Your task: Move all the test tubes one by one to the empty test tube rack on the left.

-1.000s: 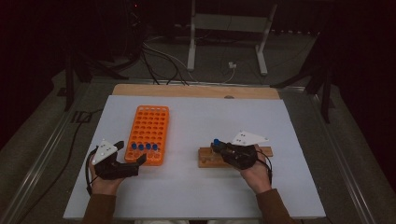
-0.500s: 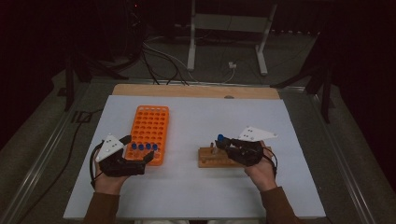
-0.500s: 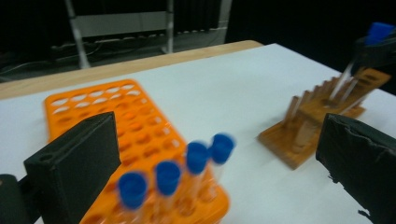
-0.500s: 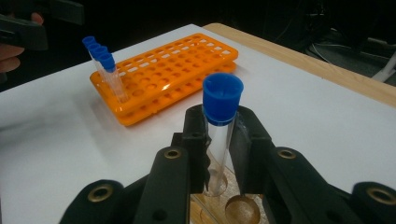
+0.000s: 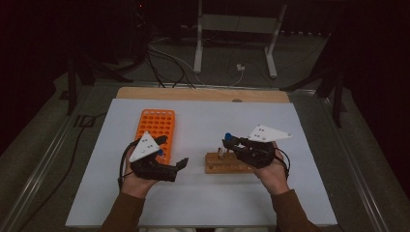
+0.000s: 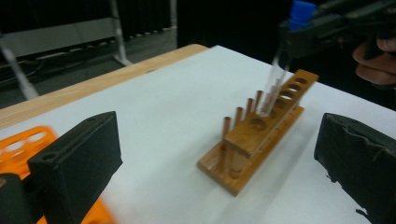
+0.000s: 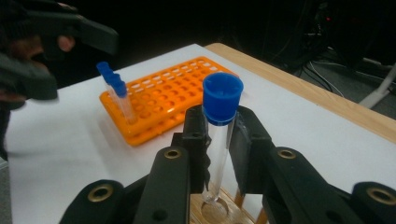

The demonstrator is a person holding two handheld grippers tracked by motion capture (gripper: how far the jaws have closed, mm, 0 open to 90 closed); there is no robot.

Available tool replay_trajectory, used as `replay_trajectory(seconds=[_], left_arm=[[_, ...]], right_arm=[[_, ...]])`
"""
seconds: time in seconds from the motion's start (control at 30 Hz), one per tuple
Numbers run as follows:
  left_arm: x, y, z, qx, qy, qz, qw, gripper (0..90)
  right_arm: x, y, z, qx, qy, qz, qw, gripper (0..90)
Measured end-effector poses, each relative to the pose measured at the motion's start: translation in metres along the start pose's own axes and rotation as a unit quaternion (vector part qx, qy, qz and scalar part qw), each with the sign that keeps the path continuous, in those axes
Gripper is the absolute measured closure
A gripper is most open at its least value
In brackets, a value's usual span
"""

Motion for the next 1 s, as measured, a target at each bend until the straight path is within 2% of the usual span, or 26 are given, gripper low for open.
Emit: replay_trajectory(seconds=[0.17,0.37,0.5,0.6,0.67,0.73,0.77,0.9,1.0], left_arm=[[-0.016,0.004,-0.011,-0.01,-0.018,0.009,0.9997,1.4],[-0.032,0.004,-0.02,-0.01,-0.035,0.024,0.9991,1.6],[-0.038,0.004,-0.025,-0.018,-0.035,0.024,0.9989,9.3],[-0.041,0.005,-0.028,-0.028,-0.032,0.026,0.9988,24.8],[-0.042,0.005,-0.03,-0.031,-0.04,0.024,0.9985,35.2],[-0.044,0.004,-0.03,-0.041,-0.029,0.032,0.9983,41.5],[-0.045,0.003,-0.03,-0.045,-0.03,0.033,0.998,46.2],[-0.045,0.004,-0.031,-0.043,-0.036,0.029,0.998,59.5],[-0.045,0.004,-0.031,-0.04,-0.04,0.027,0.998,65.2]], right_arm=[[-0.005,0.001,0.008,0.004,0.008,0.003,1.0,76.6],[-0.012,0.002,0.016,0.011,0.016,0.007,0.9998,76.5],[-0.016,0.003,0.022,0.012,0.024,0.007,0.9996,76.6],[-0.02,0.002,0.028,0.014,0.031,0.01,0.9994,76.5],[-0.023,0.001,0.031,0.018,0.033,0.014,0.9992,76.5],[-0.025,0.0,0.034,0.019,0.036,0.016,0.9991,76.5],[-0.026,0.0,0.035,0.019,0.037,0.017,0.999,76.5],[-0.029,0.001,0.039,0.022,0.042,0.018,0.9987,76.5],[-0.03,0.001,0.041,0.022,0.045,0.017,0.9986,76.5]])
Point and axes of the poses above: each handheld gripper's, and its own axes: x roughly backward along the jaws, y roughly out of its top, z roughly to its left, the point moved 9 cm from there along -x, roughly forward along the jaws, and after that the axes turned 13 degrees about -x, right-handed, at the moved point
